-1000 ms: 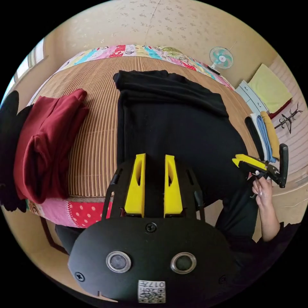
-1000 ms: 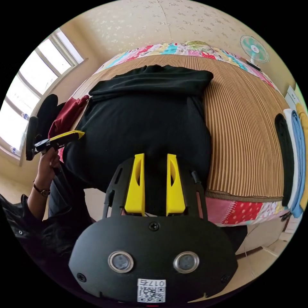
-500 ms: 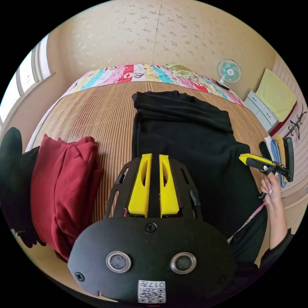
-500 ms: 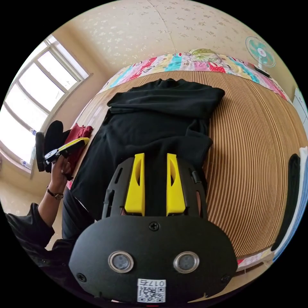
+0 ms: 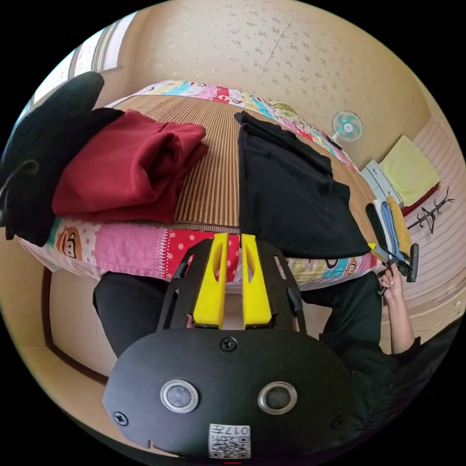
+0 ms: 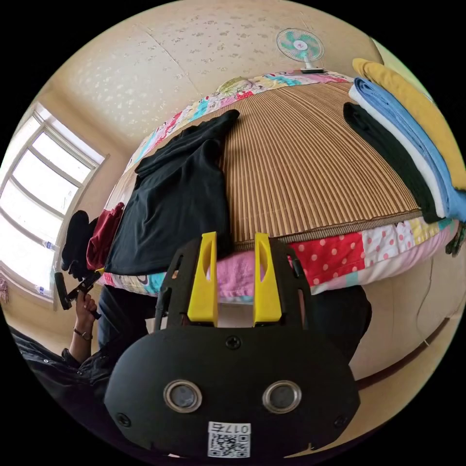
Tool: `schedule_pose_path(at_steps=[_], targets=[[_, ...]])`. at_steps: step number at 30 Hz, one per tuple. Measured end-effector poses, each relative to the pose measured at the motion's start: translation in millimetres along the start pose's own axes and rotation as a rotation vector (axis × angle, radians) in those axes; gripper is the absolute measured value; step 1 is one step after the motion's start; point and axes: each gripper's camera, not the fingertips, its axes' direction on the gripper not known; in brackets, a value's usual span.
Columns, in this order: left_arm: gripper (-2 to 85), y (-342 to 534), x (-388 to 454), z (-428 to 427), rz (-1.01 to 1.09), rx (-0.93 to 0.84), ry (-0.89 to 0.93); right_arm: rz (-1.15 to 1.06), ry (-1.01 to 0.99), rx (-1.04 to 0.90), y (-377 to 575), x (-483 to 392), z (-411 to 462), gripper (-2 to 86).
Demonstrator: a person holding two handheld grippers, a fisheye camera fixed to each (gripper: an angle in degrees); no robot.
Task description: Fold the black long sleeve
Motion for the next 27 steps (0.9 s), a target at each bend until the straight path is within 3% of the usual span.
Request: schedule_pose_path(at_steps=[6,12,19,21,27], targets=[[6.8,-22.4,-21.7,11.2,-0.064,-0.076,0.089,0.047,-0.104,-0.039,-2.7,-0.3,-6.3,8.2],[7.9,-30.3,-49.6,-23.1,-0.104,0.021,0.208,0.134,-0.21,-0.009,-0.4,18.4,-23.1,9.8],[16.0,-40.9,-89.8,-46.6,-0.177,0.123,0.411,0.224,-0.306,-0.007,-5.5,39.1,-26.6,11.5],[16.0,-40.4,-93.9,-56.1,-0.182,0.152,0.413,0.243,-0.335,0.0,-4.3,40.7,-28.8,11.7],[14.4,-53.4,-108.0,-32.9,-0.193,0.012,0.335,0.251,-0.336,0.001,-0.4,40.1,-31.6,10.0]])
